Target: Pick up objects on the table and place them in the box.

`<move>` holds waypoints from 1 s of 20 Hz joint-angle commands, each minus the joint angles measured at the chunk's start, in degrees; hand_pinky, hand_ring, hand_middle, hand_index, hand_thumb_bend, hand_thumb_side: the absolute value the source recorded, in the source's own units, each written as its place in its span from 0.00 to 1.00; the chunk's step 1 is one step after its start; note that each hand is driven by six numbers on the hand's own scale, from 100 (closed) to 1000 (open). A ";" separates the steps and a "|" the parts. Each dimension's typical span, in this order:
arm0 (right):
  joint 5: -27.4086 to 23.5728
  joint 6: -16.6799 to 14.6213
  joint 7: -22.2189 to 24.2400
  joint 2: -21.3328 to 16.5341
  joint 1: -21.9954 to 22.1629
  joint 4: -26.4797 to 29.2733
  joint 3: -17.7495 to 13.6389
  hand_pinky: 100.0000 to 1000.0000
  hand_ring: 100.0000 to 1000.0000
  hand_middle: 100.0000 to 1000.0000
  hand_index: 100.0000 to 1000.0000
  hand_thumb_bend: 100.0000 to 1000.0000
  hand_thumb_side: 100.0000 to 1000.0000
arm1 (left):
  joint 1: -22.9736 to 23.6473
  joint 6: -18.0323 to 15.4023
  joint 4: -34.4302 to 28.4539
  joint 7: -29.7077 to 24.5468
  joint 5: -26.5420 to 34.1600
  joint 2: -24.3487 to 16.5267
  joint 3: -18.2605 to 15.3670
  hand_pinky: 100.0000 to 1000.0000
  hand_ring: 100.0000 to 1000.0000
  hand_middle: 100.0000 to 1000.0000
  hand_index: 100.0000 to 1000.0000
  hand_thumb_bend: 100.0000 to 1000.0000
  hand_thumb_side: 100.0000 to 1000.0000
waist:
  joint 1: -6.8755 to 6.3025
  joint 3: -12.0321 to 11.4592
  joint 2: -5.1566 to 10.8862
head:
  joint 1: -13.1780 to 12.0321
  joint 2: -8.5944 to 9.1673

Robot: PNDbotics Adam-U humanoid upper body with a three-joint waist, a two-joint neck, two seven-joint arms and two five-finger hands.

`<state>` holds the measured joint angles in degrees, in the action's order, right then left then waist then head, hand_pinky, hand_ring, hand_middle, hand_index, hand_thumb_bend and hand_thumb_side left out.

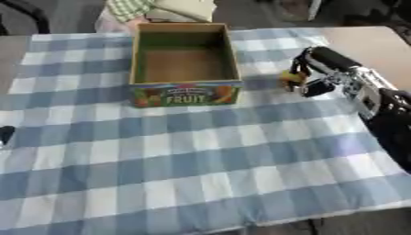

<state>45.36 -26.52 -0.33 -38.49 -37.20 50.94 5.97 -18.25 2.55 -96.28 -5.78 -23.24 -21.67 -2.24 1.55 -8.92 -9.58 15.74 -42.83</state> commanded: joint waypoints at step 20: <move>-10.45 0.03 6.15 2.82 -12.80 7.66 2.06 0.63 0.47 0.15 0.33 0.00 0.00 | -0.45 -0.51 -0.34 -0.74 0.28 -1.01 0.64 0.72 0.51 0.44 0.59 0.50 0.08 | -0.15 -1.31 1.99 | 1.41 -0.65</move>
<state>34.54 -26.43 5.37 -35.35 -48.48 58.95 8.20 -18.14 2.19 -95.96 -6.32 -23.23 -21.67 -1.54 1.55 -10.28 -8.63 16.81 -43.28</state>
